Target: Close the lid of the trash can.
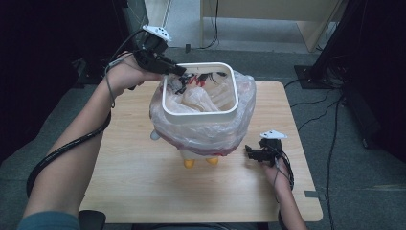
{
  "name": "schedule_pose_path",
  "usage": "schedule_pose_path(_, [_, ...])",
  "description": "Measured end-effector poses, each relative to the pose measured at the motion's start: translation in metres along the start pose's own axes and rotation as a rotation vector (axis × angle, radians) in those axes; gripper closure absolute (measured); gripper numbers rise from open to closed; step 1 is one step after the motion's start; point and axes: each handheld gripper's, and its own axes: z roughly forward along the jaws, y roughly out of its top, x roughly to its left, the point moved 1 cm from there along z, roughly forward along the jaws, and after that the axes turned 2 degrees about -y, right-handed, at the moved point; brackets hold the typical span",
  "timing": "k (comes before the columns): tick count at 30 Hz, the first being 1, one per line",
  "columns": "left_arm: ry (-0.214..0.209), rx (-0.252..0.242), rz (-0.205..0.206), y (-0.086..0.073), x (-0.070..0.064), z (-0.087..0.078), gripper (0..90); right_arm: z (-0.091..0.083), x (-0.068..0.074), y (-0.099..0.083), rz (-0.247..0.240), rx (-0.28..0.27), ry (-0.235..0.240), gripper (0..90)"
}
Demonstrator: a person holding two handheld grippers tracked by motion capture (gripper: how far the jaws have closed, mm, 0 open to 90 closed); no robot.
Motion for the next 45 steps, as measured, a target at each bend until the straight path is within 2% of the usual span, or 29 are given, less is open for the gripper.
schedule_pose_path(9, [-0.011,-0.018,-0.023,0.0,0.002,-0.003,75.5,0.0,0.0,0.0,0.0,0.0,0.0,13.2])
schedule_pose_path(15, [-0.007,-0.038,-0.026,0.001,0.002,-0.007,69.2,0.0,0.0,0.0,0.0,0.0,0.0,13.2])
schedule_pose_path(18, [-0.015,-0.068,-0.026,0.001,0.001,-0.011,66.7,0.0,0.0,0.0,0.001,0.0,0.001,13.2])
schedule_pose_path(22, [-0.006,-0.045,-0.034,0.001,0.003,-0.01,65.5,0.0,0.0,0.0,0.0,0.0,0.001,13.2])
schedule_pose_path(25, [-0.006,-0.037,-0.063,0.001,0.005,-0.007,64.3,0.0,0.0,0.0,0.0,0.0,0.001,13.2])
schedule_pose_path(27, [-0.001,-0.028,-0.069,0.0,0.006,-0.005,62.6,0.0,0.0,0.0,0.001,0.0,0.0,13.2])
schedule_pose_path(29, [0.009,-0.038,-0.071,0.0,0.007,-0.004,58.9,0.0,0.0,0.0,0.001,0.0,0.001,13.2])
schedule_pose_path(31, [0.003,-0.056,-0.066,0.0,0.006,-0.005,57.1,0.0,0.0,0.0,0.0,0.0,0.001,13.2])
schedule_pose_path(37, [-0.019,-0.057,-0.074,0.0,0.007,-0.007,57.1,0.0,0.0,0.0,0.001,0.0,0.001,13.1])
schedule_pose_path(42, [-0.033,-0.057,-0.083,-0.002,0.008,-0.01,52.9,0.0,0.0,0.0,0.001,0.0,0.001,13.2])
schedule_pose_path(45, [-0.051,-0.055,-0.089,-0.004,0.009,-0.012,58.3,0.0,0.0,0.0,0.001,0.0,0.001,13.2])
